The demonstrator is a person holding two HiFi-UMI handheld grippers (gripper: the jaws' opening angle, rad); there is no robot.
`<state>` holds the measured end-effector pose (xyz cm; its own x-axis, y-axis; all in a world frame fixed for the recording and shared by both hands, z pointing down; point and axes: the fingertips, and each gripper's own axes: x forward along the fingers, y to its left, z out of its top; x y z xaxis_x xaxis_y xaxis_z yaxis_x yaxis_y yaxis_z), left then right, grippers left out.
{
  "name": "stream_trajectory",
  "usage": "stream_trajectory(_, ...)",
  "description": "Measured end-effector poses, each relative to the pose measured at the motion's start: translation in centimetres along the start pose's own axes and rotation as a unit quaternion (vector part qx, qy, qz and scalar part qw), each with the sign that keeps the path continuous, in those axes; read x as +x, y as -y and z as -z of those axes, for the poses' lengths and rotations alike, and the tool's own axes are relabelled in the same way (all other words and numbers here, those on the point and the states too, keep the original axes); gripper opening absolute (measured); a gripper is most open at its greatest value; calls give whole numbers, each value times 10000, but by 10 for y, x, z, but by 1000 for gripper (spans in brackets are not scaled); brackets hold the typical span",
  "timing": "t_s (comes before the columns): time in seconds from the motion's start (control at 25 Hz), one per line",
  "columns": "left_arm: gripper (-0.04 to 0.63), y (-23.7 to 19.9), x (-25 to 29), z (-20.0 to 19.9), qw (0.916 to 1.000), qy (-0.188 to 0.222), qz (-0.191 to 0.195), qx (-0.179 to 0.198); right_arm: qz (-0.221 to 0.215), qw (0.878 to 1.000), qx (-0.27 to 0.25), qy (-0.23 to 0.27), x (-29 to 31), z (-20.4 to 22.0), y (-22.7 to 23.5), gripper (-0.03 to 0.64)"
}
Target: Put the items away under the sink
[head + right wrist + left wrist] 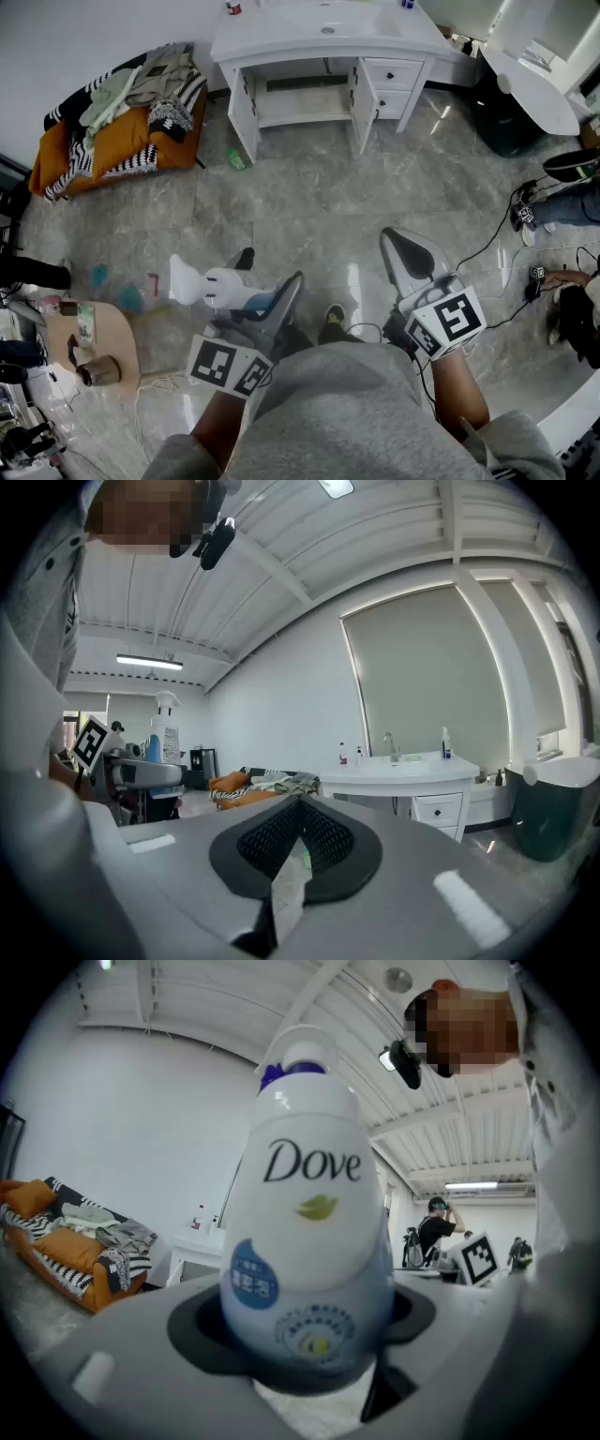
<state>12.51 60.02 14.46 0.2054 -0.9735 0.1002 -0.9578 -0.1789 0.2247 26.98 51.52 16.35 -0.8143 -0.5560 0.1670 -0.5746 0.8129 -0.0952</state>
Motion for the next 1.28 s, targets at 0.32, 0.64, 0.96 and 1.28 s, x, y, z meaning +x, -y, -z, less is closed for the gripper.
stream_trajectory(0.32,353,-8,-3,-2,9998,47,-193,-73,-144,9999,25,31,4,1,-4,-1)
stream_trajectory(0.64,353,-4,0,-8,9996,105,-248,38,-309,9991,247,155,6,-1,-5,0)
stream_trajectory(0.96,352,7,0,-4,9997,65,-223,73,-355,9985,381,149,-4,9,-4,0)
stream_trajectory(1.28,353,3,5,-4,9987,-90,-390,300,-203,9994,235,141,6,2,3,0)
